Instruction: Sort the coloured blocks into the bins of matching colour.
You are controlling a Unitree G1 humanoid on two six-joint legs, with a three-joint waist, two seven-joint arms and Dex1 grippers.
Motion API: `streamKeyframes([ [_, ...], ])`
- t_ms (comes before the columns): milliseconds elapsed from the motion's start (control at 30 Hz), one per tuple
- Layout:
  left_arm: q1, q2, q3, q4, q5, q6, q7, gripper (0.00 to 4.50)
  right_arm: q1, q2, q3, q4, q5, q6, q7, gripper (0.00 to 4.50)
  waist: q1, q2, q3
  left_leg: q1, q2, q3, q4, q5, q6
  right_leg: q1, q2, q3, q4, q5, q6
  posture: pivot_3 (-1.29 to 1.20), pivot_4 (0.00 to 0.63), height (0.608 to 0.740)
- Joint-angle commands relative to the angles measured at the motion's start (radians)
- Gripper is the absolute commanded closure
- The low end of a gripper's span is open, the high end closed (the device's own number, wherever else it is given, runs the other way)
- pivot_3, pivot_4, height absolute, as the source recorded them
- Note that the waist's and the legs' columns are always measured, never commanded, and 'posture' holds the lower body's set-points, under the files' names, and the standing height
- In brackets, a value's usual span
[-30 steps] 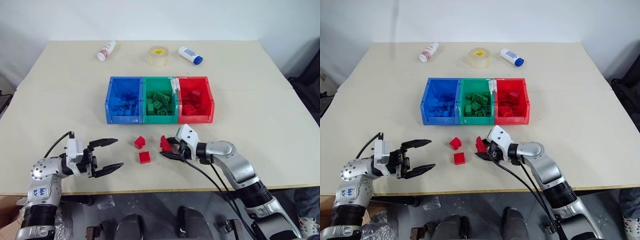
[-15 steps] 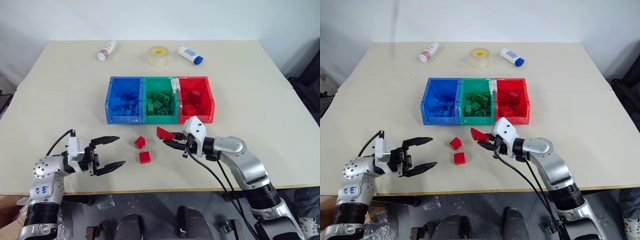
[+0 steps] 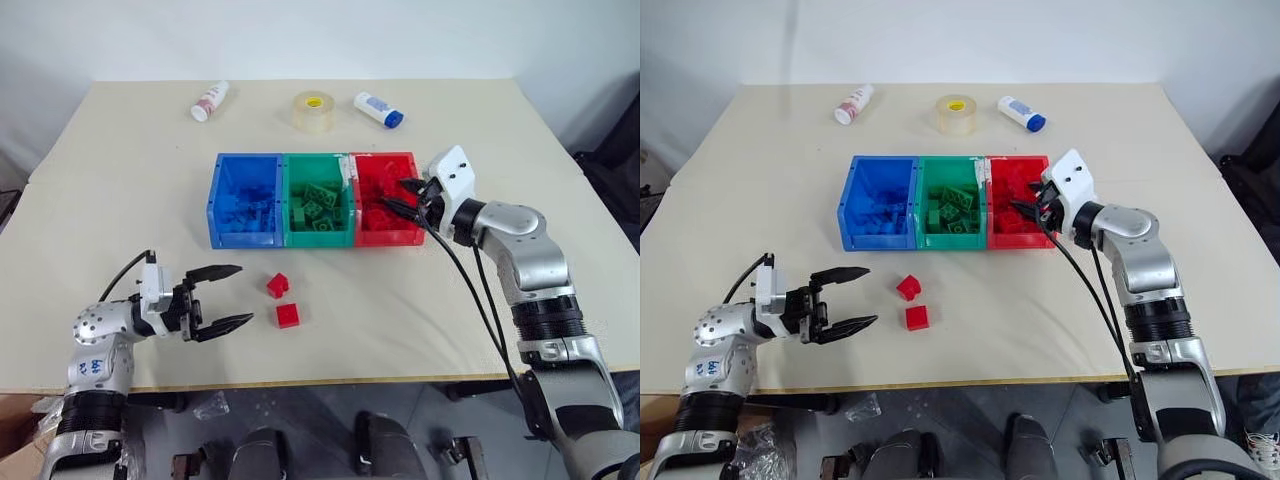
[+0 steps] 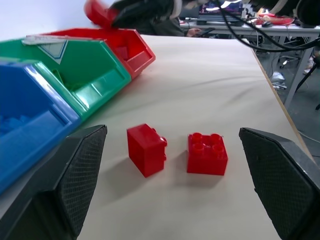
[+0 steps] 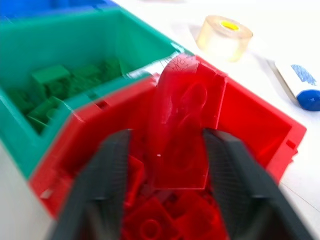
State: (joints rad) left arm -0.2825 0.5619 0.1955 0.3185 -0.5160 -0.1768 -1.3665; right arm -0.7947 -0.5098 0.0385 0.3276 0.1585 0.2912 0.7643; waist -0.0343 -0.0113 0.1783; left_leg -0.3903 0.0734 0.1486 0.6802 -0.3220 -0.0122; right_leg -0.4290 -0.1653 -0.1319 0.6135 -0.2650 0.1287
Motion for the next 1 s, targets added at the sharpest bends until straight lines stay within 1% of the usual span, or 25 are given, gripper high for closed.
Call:
streamKeyframes([
  [33, -0.007, 0.0, 0.005, 0.001, -0.003, -0.017, -0.008, 0.0, -0.039, -0.01, -0.007, 0.017, -0.006, -0.061, 0.027, 0.73, 0.0, 0.0, 0.0, 0.0, 0.0, 0.0, 0.0, 0.0, 0.0, 0.0, 0.0, 0.0, 0.0, 0.0, 0.0, 0.0, 0.15, 0.74],
  [100, -0.002, 0.001, 0.007, -0.001, -0.004, -0.018, -0.009, 0.0, -0.028, -0.02, -0.011, 0.007, 0.001, -0.062, 0.048, 0.02, -0.001, 0.0, 0.0, 0.0, 0.0, 0.0, 0.0, 0.0, 0.0, 0.0, 0.0, 0.0, 0.0, 0.0, 0.0, 0.0, 0.15, 0.74],
  [200, 0.002, 0.001, 0.007, -0.002, -0.004, -0.018, -0.01, 0.0, -0.008, -0.033, -0.016, -0.018, 0.009, -0.055, 0.074, 0.02, -0.001, 0.0, 0.0, 0.0, 0.0, 0.0, 0.001, 0.0, 0.0, 0.0, 0.0, 0.0, 0.001, 0.0, 0.0, 0.0, 0.15, 0.74],
  [267, 0.002, -0.001, 0.006, -0.001, -0.003, -0.018, -0.01, 0.0, 0.031, -0.056, -0.019, -0.062, 0.027, -0.042, 0.117, 0.02, -0.001, 0.0, 0.0, 0.0, 0.0, 0.0, 0.001, 0.0, 0.0, 0.0, 0.0, 0.0, 0.0, 0.0, 0.0, 0.0, 0.15, 0.74],
  [400, -0.002, -0.007, 0.0, 0.004, 0.0, -0.018, -0.009, 0.0, 0.175, -0.139, -0.034, -0.217, 0.113, -0.036, 0.28, 0.02, 0.008, 0.0, 0.0, -0.001, 0.0, -0.001, 0.0, 0.0, 0.0, 0.0, 0.0, 0.0, -0.001, 0.0, 0.0, 0.0, 0.15, 0.74],
  [500, -0.008, -0.006, 0.001, 0.011, 0.002, -0.019, -0.008, 0.0, 0.296, -0.212, -0.085, -0.297, 0.199, -0.073, 0.418, 0.02, 0.01, 0.0, 0.0, -0.001, 0.0, -0.001, 0.001, -0.001, 0.001, 0.001, 0.0, 0.0, -0.002, 0.001, 0.001, 0.0, 0.15, 0.74],
  [633, 0.026, 0.009, 0.019, -0.004, 0.003, -0.019, 0.007, 0.0, 0.441, -0.334, -0.138, -0.329, 0.254, -0.088, 0.556, 0.02, 0.006, 0.0, 0.0, 0.0, 0.0, 0.0, 0.002, -0.001, 0.001, 0.002, 0.0, 0.0, -0.003, 0.001, 0.002, 0.0, 0.15, 0.74],
  [700, 0.051, 0.017, 0.03, -0.019, 0.0, -0.019, 0.012, 0.0, 0.482, -0.371, -0.152, -0.326, 0.264, -0.091, 0.59, 0.02, 0.001, 0.0, 0.0, 0.001, 0.0, 0.0, 0.001, -0.001, 0.001, 0.002, 0.0, 0.001, -0.003, 0.001, 0.002, 0.0, 0.15, 0.74],
  [767, 0.112, 0.033, 0.056, -0.057, -0.009, -0.016, 0.023, 0.0, 0.524, -0.405, -0.174, -0.304, 0.269, -0.111, 0.634, 0.02, -0.003, 0.0, 0.0, 0.002, 0.0, 0.0, 0.001, -0.001, 0.001, 0.002, 0.0, 0.001, -0.002, 0.001, 0.002, 0.0, 0.15, 0.74],
  [833, 0.163, 0.045, 0.077, -0.096, -0.017, -0.01, 0.035, 0.0, 0.53, -0.415, -0.182, -0.293, 0.276, -0.112, 0.642, 0.02, -0.004, 0.0, 0.0, 0.002, 0.001, 0.0, 0.001, -0.001, 0.001, 0.002, 0.0, 0.0, -0.002, 0.001, 0.002, 0.0, 0.15, 0.74],
  [1000, 0.301, 0.083, 0.154, -0.197, -0.037, 0.004, 0.071, 0.0, 0.476, -0.396, -0.161, -0.271, 0.281, -0.098, 0.644, 0.02, 0.004, 0.0, 0.0, 0.002, 0.001, 0.0, 0.002, -0.001, 0.001, 0.002, 0.0, 0.001, -0.004, 0.001, 0.001, 0.0, 0.15, 0.74],
])
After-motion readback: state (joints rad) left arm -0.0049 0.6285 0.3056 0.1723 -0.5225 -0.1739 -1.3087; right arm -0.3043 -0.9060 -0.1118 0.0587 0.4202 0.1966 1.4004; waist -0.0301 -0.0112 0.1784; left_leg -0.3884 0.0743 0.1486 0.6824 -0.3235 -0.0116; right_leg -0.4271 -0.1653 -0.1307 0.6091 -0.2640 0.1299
